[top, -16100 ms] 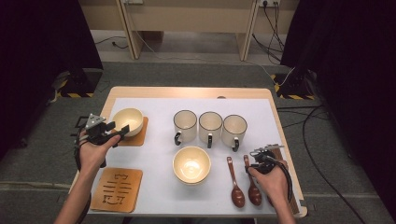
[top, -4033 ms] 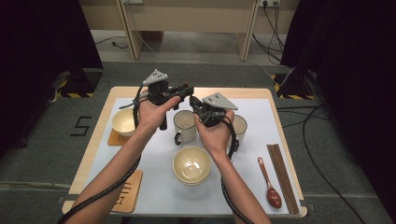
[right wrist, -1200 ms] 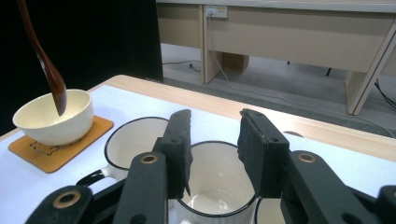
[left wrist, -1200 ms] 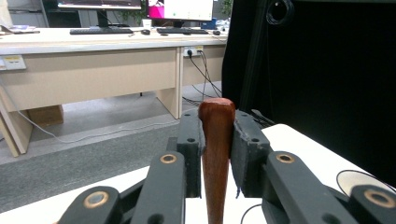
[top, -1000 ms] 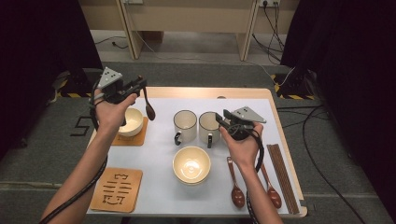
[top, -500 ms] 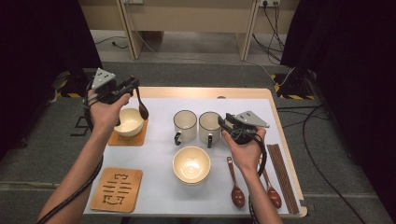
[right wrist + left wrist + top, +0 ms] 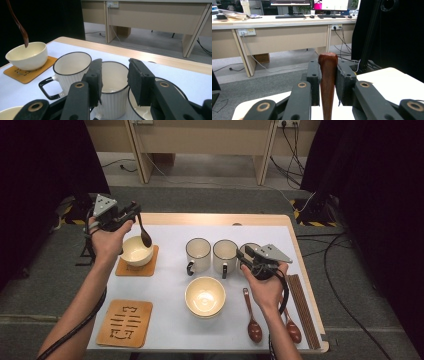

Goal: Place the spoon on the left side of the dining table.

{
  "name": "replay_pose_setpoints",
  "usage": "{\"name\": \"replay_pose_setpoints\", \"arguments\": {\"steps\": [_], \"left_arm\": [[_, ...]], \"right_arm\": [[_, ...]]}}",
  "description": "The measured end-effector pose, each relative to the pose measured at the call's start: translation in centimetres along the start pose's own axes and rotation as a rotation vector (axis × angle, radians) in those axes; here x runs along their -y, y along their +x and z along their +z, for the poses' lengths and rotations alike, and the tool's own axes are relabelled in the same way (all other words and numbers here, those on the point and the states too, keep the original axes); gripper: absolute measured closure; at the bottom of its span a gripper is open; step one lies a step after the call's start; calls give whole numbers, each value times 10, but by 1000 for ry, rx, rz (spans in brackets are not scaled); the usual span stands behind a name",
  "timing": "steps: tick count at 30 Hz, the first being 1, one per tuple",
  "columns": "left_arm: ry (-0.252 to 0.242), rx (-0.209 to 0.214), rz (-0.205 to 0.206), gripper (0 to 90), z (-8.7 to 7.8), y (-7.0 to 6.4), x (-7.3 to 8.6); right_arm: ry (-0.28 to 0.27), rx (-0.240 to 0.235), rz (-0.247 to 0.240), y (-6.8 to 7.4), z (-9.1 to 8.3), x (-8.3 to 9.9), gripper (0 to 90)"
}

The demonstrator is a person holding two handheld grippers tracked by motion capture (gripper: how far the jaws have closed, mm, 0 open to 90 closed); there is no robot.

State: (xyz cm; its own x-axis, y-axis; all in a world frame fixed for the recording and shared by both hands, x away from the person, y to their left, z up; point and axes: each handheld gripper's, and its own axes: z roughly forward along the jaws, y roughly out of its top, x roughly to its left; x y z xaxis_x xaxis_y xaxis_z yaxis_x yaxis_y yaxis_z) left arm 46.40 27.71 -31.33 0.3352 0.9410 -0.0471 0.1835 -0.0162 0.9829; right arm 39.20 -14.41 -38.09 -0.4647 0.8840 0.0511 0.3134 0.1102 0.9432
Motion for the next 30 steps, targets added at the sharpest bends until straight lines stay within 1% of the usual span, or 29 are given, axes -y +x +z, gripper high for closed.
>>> {"name": "replay_pose_setpoints", "arguments": {"steps": [10, 16, 21, 23, 26, 27, 30], "left_arm": [[10, -36, 3, 743, 4, 8, 6], [21, -54, 8, 743, 7, 12, 11], [34, -65, 11, 743, 9, 16, 16], [37, -67, 11, 743, 9, 17, 18], [42, -71, 16, 743, 10, 18, 19], [44, -73, 17, 743, 10, 18, 21], [46, -79, 21, 743, 10, 19, 22]], "right_arm": [[11, 1, 10, -3, -8, 11, 635], [5, 5, 17, -6, -12, 18, 635], [2, 12, 27, -9, -15, 24, 635], [10, 11, 34, -9, -15, 27, 635], [6, 14, 27, -11, -16, 29, 635], [8, 13, 34, -10, -16, 30, 635], [11, 14, 34, -11, -17, 32, 635]]}}
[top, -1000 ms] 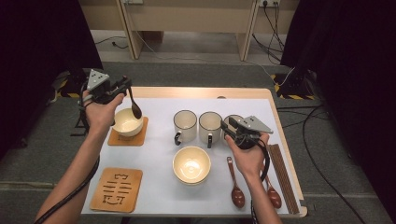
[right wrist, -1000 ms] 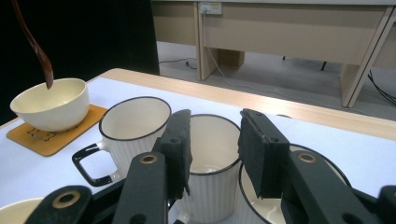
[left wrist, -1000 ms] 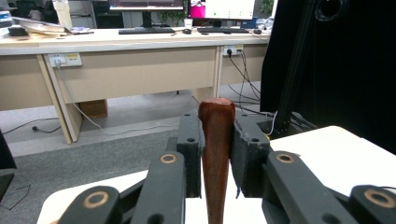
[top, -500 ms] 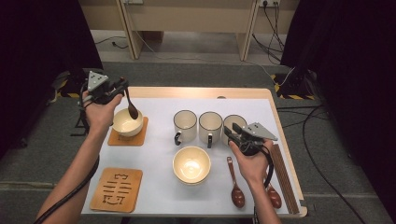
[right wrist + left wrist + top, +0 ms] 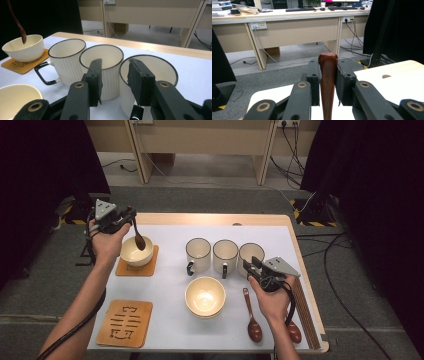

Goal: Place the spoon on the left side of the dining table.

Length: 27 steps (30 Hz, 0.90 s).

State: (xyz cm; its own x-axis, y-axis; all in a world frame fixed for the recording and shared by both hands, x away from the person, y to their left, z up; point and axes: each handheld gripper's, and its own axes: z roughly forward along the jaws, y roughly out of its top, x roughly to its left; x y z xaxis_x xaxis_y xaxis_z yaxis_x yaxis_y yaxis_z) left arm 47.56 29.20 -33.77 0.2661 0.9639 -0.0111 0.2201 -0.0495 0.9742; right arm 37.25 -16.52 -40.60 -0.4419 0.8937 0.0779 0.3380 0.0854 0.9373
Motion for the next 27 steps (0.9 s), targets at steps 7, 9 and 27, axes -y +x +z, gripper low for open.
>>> {"name": "replay_pose_setpoints", "arguments": {"steps": [7, 9, 27], "left_arm": [[21, -10, -1, 743, 3, 3, 8], [29, -11, 2, 743, 4, 4, 10], [115, -36, -27, 742, 26, 13, 35]], "right_arm": [[-2, 9, 7, -3, -3, 6, 634], [-1, 11, 9, -4, -3, 7, 634], [-1, 15, 11, -4, -5, 8, 634]]}}
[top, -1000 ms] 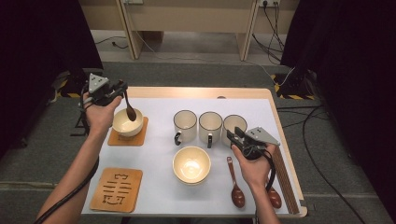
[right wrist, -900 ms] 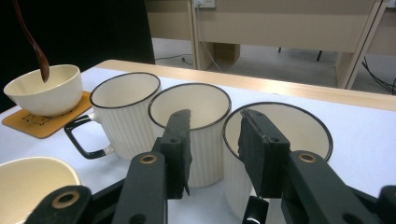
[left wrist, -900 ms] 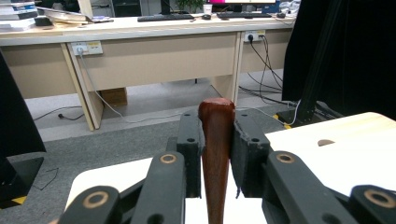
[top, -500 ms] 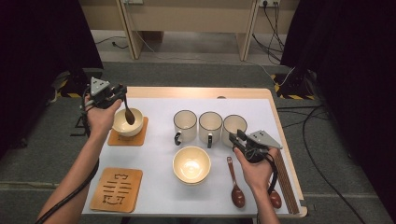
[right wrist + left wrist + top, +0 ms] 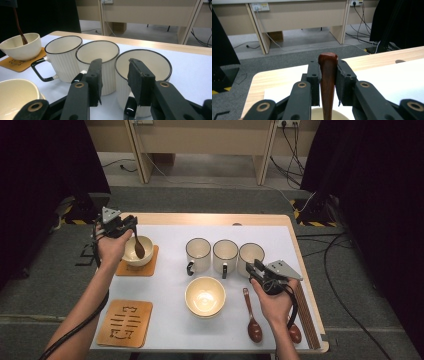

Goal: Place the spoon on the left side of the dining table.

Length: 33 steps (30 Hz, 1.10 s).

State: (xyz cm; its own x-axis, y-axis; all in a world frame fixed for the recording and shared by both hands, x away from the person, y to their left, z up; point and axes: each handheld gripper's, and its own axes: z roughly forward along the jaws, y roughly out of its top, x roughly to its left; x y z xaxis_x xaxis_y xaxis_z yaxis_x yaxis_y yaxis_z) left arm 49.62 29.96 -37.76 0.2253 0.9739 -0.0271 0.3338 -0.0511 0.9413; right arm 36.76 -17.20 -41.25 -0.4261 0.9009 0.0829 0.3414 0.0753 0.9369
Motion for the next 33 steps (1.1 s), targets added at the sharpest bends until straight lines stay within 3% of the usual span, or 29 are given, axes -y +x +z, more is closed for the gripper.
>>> {"name": "replay_pose_setpoints", "arguments": {"steps": [7, 11, 16, 21, 29, 33], "left_arm": [[21, -18, -35, 741, 18, 6, -1], [32, -37, -74, 740, 33, 10, -1], [50, -94, -144, 739, 50, 16, 2], [95, -139, -162, 737, 65, 19, 8], [147, -152, -186, 731, 77, 23, 19], [167, -151, -191, 687, 77, 25, 22]], "right_arm": [[-4, 3, -1, -2, 0, -2, 634], [-8, -1, 0, -2, 0, -3, 634], [-6, 1, 3, -2, 0, -3, 634], [-10, -1, -6, -2, 1, -2, 634], [-4, -5, -3, -1, 2, -2, 633], [-3, -5, -2, -1, 1, -2, 633]]}}
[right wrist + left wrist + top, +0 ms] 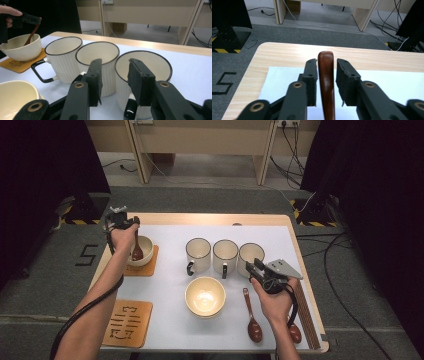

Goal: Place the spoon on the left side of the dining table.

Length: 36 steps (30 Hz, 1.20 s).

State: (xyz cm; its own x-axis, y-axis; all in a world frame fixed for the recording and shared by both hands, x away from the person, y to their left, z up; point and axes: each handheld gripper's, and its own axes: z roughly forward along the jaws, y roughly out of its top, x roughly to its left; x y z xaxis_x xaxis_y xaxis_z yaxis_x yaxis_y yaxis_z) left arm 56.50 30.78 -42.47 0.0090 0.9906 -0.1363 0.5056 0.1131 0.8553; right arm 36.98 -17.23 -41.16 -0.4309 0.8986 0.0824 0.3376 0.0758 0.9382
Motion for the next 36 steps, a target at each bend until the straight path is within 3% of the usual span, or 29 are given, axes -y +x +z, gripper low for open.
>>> {"name": "replay_pose_setpoints", "arguments": {"steps": [4, 9, 14, 20, 25, 30, 36], "left_arm": [[-13, 6, 13, 683, -5, 1, -1], [-28, 36, 50, 771, -18, -3, -4], [32, 75, 87, 868, -17, -9, 0], [103, 65, 105, 876, -8, -9, 7], [121, 49, 105, 876, -7, -7, 7], [92, 56, 118, 806, -11, -9, 7], [21, 82, 121, 571, -35, -10, 6]], "right_arm": [[-3, 0, -4, 1, 0, 0, 633], [-10, 2, -2, 0, -2, -2, 633], [-7, 3, -2, 0, -2, -1, 633], [-2, 2, 4, 0, -3, -2, 633], [-1, 2, 2, -2, -2, -1, 633], [-1, 10, 1, -3, -3, -2, 633], [14, 28, 18, -12, -7, -2, 634]]}}
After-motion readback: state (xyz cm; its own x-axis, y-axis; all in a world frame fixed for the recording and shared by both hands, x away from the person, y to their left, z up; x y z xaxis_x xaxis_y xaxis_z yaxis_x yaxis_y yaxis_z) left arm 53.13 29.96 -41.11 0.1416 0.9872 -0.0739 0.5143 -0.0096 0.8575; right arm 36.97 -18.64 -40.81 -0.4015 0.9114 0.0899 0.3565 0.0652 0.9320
